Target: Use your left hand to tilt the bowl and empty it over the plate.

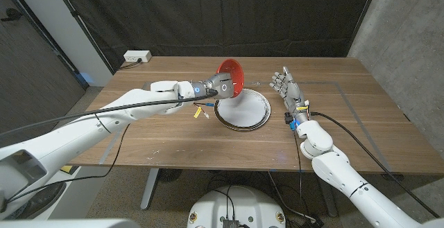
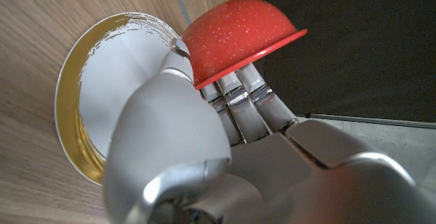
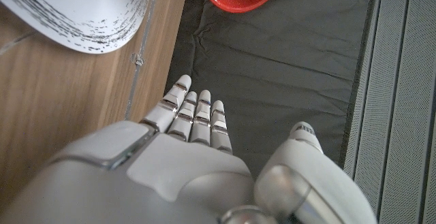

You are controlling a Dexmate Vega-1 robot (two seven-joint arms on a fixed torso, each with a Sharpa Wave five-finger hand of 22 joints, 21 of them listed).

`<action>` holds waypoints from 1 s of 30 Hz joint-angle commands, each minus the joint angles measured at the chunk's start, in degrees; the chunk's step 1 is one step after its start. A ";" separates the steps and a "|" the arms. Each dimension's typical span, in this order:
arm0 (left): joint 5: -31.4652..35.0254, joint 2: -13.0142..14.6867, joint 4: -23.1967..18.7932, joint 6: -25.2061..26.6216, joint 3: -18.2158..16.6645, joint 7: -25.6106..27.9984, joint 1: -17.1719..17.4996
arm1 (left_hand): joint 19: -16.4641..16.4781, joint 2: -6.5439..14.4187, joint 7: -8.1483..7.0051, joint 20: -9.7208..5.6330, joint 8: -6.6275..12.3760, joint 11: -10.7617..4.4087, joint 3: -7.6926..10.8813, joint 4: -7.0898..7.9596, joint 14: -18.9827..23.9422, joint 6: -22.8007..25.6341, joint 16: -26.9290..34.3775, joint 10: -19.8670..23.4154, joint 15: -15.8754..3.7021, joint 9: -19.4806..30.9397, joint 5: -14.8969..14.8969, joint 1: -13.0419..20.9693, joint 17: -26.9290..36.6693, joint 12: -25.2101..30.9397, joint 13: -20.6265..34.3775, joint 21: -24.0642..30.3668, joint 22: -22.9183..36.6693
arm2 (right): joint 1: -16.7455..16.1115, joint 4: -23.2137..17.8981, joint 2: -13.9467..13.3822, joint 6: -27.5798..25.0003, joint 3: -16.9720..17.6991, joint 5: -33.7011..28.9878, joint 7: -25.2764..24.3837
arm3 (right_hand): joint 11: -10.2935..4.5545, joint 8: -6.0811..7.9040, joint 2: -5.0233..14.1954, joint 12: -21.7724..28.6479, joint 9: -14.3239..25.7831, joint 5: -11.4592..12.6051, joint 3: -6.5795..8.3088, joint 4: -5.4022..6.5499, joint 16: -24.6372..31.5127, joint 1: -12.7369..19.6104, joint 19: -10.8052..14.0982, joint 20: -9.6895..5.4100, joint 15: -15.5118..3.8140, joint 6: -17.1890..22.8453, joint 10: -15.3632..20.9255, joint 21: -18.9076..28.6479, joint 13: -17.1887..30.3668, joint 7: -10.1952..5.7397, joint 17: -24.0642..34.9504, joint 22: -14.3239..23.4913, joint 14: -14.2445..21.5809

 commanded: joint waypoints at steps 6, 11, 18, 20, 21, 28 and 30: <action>-7.37 -3.89 0.08 7.80 -4.94 -0.05 3.53 | -0.02 0.33 1.45 -1.38 0.41 -0.38 0.09 0.36 1.73 0.75 0.01 0.38 -1.49 0.27 0.20 0.09 0.39 0.03 0.34 0.50 0.16 | -0.45 -0.70 -1.37 0.00 0.88 1.04 1.01 | -0.04 -0.18 0.51 0.14 0.27 0.18 0.02 -0.08 0.07 0.23 0.77 -0.59 -0.14 -0.11 0.42 -0.04 0.25 0.10 0.29 0.20 0.70; -10.84 -4.00 -0.04 10.21 -6.70 0.85 4.96 | 0.11 0.30 1.40 -1.44 0.49 -0.49 0.09 0.43 1.88 0.74 -0.01 0.50 -1.49 0.37 0.18 0.05 0.44 0.02 0.43 0.64 0.14 | -0.74 -0.66 -1.53 0.14 1.03 1.36 1.23 | -0.03 -0.16 0.51 0.18 0.27 0.18 0.00 -0.10 0.09 0.24 0.79 -0.56 -0.15 -0.06 0.53 -0.09 0.25 0.12 0.29 0.20 0.77; -15.26 -3.81 -0.52 15.11 -9.61 2.19 8.54 | 0.15 0.29 1.48 -1.43 0.49 -0.63 0.12 0.45 2.03 0.68 -0.04 0.57 -1.53 0.39 0.16 0.10 0.51 -0.02 0.55 0.76 0.12 | -0.84 -0.23 -1.65 0.67 1.21 1.84 1.90 | 0.03 -0.16 0.51 0.16 0.27 0.18 -0.04 -0.13 0.07 0.25 0.80 -0.56 -0.15 -0.07 0.51 -0.17 0.25 0.13 0.29 0.20 0.79; -15.95 -3.50 -0.87 16.68 -10.40 3.06 9.90 | 0.15 0.30 1.46 -1.44 0.46 -0.54 0.15 0.46 2.06 0.55 -0.07 0.39 -1.54 0.43 0.16 0.12 0.54 -0.11 0.60 0.80 0.11 | -0.82 -0.08 -1.73 0.74 1.27 2.03 2.18 | -0.02 -0.15 0.51 0.15 0.27 0.18 -0.05 -0.14 0.06 0.25 0.81 -0.53 -0.13 -0.05 0.49 -0.18 0.25 0.14 0.29 0.20 0.77; -16.43 -3.38 -1.09 17.39 -10.80 3.34 10.53 | 0.13 0.31 1.44 -1.44 0.50 -0.63 0.16 0.47 2.09 0.63 -0.07 0.39 -1.54 0.43 0.16 0.13 0.55 -0.12 0.62 0.81 0.11 | -0.80 -0.07 -1.81 0.67 1.28 2.09 2.28 | -0.03 -0.15 0.52 0.15 0.27 0.18 -0.05 -0.14 0.08 0.25 0.80 -0.55 -0.13 -0.05 0.49 -0.20 0.25 0.14 0.29 0.20 0.82; -20.79 -4.18 -2.39 23.47 -13.86 5.70 15.01 | 0.12 0.29 1.63 -1.44 0.55 -0.67 0.19 0.54 2.11 0.67 -0.18 0.45 -1.50 0.45 0.13 0.11 0.62 -0.23 0.68 0.94 0.10 | -0.39 0.56 -1.97 0.76 1.41 2.81 3.31 | -0.07 -0.14 0.53 0.15 0.27 0.18 -0.08 -0.16 0.04 0.24 0.83 -0.55 -0.13 -0.04 0.52 -0.27 0.25 0.14 0.29 0.20 0.79; -22.37 -4.87 -2.48 25.17 -14.51 6.62 16.13 | 0.14 0.29 1.60 -1.41 0.51 -0.69 0.19 0.56 2.12 0.51 -0.20 0.51 -1.49 0.50 0.13 0.11 0.63 -0.22 0.71 0.97 0.09 | -0.20 0.75 -2.02 0.76 1.42 3.01 3.67 | -0.05 -0.13 0.53 0.16 0.27 0.18 -0.10 -0.17 0.03 0.24 0.85 -0.53 -0.10 -0.01 0.54 -0.28 0.25 0.18 0.29 0.20 0.77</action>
